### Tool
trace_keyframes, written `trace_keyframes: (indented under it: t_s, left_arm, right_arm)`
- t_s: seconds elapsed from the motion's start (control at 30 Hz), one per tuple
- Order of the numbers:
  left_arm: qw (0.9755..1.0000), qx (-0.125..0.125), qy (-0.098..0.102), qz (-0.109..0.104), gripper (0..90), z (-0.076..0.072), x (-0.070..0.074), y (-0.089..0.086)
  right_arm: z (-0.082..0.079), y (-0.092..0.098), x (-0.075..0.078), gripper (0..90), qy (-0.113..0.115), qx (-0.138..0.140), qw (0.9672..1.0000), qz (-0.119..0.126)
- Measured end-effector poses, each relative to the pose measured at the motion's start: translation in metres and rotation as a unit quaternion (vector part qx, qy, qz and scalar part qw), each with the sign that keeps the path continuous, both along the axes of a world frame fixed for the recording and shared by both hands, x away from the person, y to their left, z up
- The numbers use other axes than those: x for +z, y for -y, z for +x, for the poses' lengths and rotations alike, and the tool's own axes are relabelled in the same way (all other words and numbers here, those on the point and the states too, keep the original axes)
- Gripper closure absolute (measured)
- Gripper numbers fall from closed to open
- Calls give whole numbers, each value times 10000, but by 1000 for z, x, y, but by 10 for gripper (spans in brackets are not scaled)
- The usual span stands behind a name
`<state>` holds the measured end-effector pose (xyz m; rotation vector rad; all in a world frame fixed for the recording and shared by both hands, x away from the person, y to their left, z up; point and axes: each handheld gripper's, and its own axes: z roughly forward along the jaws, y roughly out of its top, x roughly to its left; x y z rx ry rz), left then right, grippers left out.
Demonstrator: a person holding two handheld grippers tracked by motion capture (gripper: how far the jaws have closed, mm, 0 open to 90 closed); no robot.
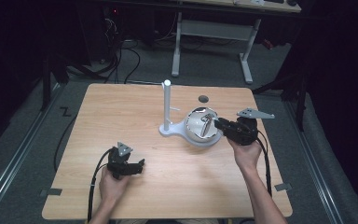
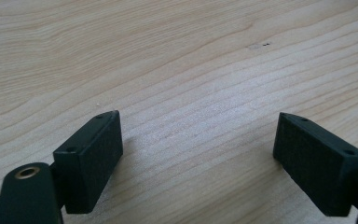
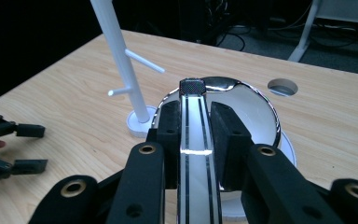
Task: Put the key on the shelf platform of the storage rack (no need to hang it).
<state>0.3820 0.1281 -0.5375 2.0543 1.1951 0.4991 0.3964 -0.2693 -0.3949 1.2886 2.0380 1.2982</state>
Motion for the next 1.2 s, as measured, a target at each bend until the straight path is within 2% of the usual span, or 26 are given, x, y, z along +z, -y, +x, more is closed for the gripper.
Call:
trace_keyframes:
  t_s: [0.23,0.57,0.87,1.0,1.07,1.2]
  left_arm:
    - [10000,-41,7,21,167,-1,0,1]
    - [10000,-45,11,21,167,-1,0,1]
    - [10000,-45,11,26,167,-1,0,1]
    - [10000,-44,6,32,167,-1,0,1]
    - [10000,-47,12,25,167,-1,0,1]
    - [10000,-50,12,30,167,-1,0,1]
  right_arm:
    - [15,-9,-13,754,-144,109,9997,-169]
    - [35,-21,-36,754,-294,220,9991,-222]
    - [52,-25,-54,752,-419,187,9985,-306]
    - [58,-26,-61,752,-458,178,9979,-424]
    - [60,-25,-63,752,-514,148,9979,-373]
    - [65,-25,-68,751,-580,77,9968,-549]
